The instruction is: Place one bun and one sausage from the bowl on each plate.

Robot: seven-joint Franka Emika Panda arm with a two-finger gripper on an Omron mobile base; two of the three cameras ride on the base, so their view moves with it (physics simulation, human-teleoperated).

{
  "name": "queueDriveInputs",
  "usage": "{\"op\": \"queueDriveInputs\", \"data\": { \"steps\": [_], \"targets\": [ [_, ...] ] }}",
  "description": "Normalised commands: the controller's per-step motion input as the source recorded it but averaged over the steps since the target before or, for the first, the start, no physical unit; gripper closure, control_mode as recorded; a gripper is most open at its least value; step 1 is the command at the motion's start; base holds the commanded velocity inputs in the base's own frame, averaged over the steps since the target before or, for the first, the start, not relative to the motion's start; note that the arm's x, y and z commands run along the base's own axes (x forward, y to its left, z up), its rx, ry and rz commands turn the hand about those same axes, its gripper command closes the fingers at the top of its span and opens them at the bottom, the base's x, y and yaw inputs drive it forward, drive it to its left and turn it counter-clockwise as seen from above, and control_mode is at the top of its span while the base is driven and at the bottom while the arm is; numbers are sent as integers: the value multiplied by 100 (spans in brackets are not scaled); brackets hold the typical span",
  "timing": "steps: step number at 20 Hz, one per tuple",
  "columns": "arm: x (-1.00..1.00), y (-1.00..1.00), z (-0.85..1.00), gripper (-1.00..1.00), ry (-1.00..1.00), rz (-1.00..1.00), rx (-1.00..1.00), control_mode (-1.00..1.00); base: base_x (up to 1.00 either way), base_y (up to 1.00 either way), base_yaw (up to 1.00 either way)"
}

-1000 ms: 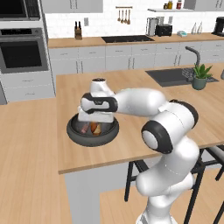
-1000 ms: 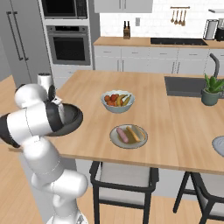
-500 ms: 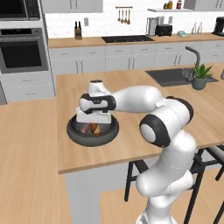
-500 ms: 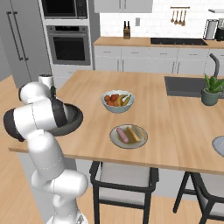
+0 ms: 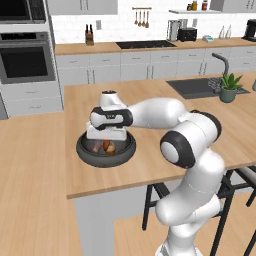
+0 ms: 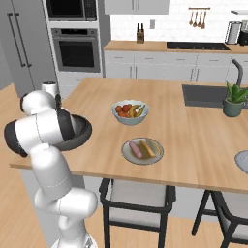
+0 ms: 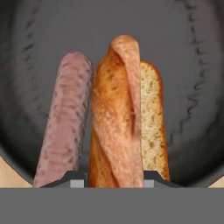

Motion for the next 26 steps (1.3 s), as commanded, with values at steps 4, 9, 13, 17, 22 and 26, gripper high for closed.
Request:
{"op": "queueDriveInputs", "data": {
  "steps": [4,9,13,17,22,26],
  "targets": [
    [-3,0,26,100,0,0,0,-100,0,0,0],
    [-6,-10,48,100,1,0,-3,-100,0,0,0],
    [-19,-33,39,100,0,2,-2,-100,0,0,0],
    [-71,-54,11,100,-13,19,-2,-100,0,0,0],
    [-54,-63,18,100,-12,23,-10,-100,0,0,0],
    [-63,-67,33,100,-10,18,-6,-100,0,0,0]
  ]
}}
